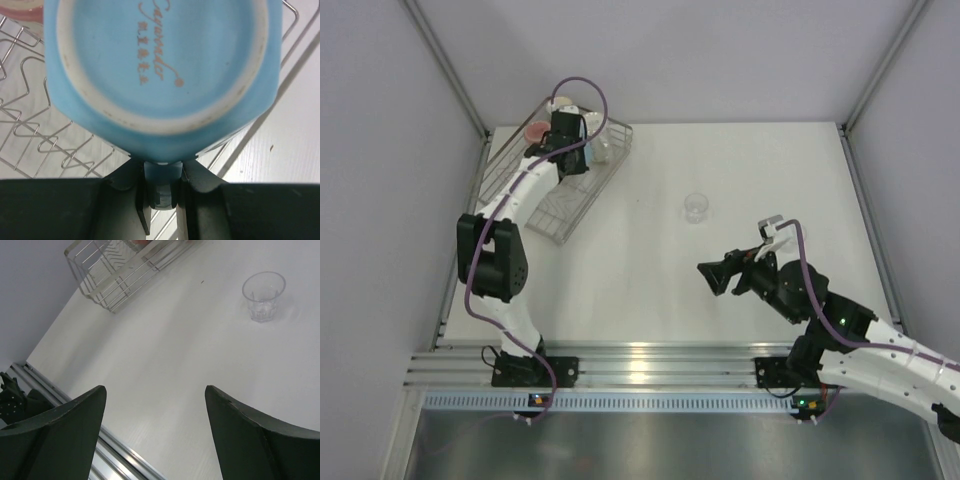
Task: Load the cups into the dish rack
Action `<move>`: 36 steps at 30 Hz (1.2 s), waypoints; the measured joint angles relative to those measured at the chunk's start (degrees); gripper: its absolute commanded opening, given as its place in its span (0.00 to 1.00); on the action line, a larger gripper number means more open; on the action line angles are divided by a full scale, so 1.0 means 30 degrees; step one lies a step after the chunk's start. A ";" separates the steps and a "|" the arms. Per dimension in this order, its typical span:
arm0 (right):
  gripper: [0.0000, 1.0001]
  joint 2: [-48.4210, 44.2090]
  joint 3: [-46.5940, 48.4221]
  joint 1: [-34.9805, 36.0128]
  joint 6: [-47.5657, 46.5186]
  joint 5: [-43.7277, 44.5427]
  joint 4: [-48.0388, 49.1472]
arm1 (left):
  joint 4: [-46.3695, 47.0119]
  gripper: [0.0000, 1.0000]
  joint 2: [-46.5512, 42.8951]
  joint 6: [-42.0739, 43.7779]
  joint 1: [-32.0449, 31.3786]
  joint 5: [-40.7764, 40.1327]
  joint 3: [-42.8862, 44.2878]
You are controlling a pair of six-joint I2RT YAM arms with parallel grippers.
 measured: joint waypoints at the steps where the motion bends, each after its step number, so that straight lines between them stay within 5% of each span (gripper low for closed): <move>1: 0.81 -0.0044 0.0000 0.0000 -0.0015 0.0022 -0.0058 | 0.0131 0.00 0.0284 -0.0007 0.0124 0.0029 0.0240; 20: 0.82 -0.0284 0.0000 0.0000 -0.0211 0.0503 -0.0678 | 0.0845 0.00 0.3636 -0.2106 0.0277 0.0576 0.1486; 36: 0.82 -0.0612 0.0000 0.0000 -0.0226 0.0634 -0.0809 | 0.0889 0.22 0.4306 -0.2222 0.0277 0.0612 0.1508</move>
